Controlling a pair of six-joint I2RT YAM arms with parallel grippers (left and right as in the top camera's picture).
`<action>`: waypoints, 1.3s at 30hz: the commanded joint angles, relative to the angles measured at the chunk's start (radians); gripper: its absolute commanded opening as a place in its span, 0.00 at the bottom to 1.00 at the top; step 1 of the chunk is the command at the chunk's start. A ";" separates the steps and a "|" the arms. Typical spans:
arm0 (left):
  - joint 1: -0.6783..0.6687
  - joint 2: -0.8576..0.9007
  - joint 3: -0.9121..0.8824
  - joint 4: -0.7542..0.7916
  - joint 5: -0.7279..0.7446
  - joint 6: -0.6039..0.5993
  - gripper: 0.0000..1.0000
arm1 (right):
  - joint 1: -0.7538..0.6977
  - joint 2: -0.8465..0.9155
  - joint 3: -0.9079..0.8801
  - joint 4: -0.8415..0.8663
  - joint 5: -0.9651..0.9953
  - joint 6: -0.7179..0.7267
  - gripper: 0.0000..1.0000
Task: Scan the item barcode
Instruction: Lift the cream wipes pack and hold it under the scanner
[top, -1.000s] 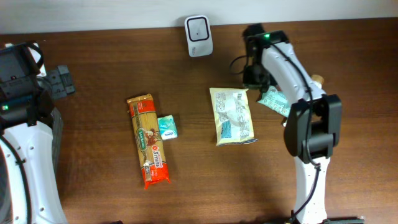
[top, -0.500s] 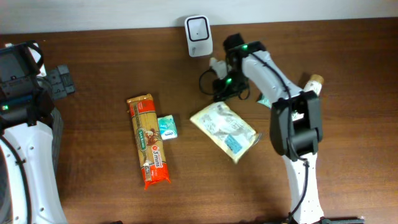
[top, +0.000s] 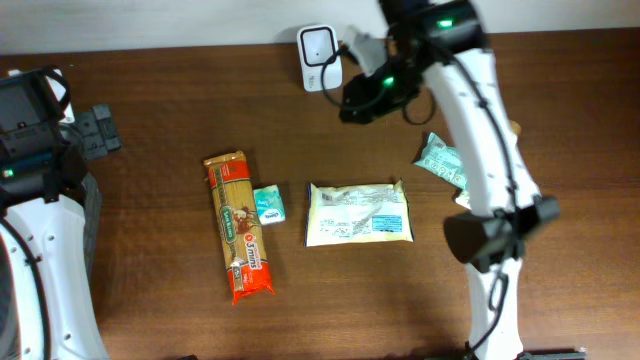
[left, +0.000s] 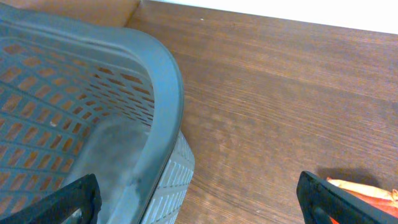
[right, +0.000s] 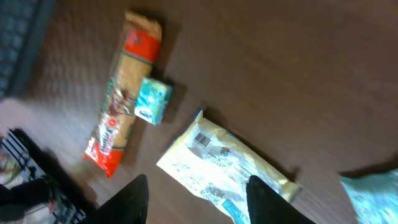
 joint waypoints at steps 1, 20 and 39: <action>0.005 -0.009 0.003 0.002 -0.003 0.016 0.99 | -0.045 -0.245 -0.039 -0.006 0.023 0.047 0.54; 0.005 -0.009 0.003 0.002 -0.003 0.016 0.99 | -0.074 -0.063 -1.209 0.581 0.019 0.152 0.99; 0.005 -0.009 0.003 0.002 -0.003 0.016 0.99 | 0.001 -0.414 -1.082 0.687 0.045 0.200 0.04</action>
